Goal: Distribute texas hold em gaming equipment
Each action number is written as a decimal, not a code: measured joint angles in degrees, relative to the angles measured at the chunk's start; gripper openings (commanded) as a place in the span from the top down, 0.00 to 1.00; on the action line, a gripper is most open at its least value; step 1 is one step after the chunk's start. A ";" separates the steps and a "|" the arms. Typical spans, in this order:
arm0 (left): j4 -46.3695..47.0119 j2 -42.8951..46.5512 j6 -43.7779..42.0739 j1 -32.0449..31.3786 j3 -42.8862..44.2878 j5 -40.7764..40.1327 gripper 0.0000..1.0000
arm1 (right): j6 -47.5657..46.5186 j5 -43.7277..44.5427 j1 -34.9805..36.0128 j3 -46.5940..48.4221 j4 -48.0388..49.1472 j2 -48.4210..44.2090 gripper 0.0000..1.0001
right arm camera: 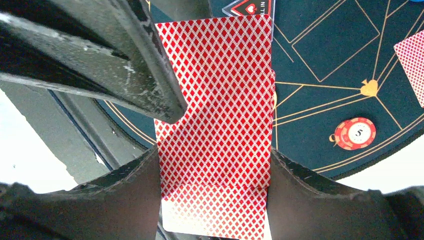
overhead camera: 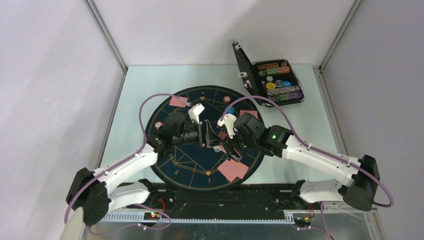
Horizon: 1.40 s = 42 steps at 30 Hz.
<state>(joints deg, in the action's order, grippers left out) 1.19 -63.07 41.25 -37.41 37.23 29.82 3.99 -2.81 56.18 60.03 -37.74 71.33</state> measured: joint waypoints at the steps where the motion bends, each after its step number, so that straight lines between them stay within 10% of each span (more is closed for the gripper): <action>1: 0.70 0.17 0.39 0.00 0.00 0.68 0.36 | 0.00 0.00 0.00 0.00 0.02 0.00 1.00; 14: 1.09 2.03 0.70 0.07 0.00 2.12 0.99 | 0.02 0.15 0.00 0.00 0.11 -0.04 1.00; 42: -9.75 17.38 -1.25 15.43 0.00 -6.32 1.00 | 1.16 3.61 -1.75 0.00 -0.02 -0.35 1.00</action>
<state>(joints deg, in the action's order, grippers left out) -8.56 -45.69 40.01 -21.98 37.23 23.51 5.15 0.80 54.43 60.03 -37.76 70.98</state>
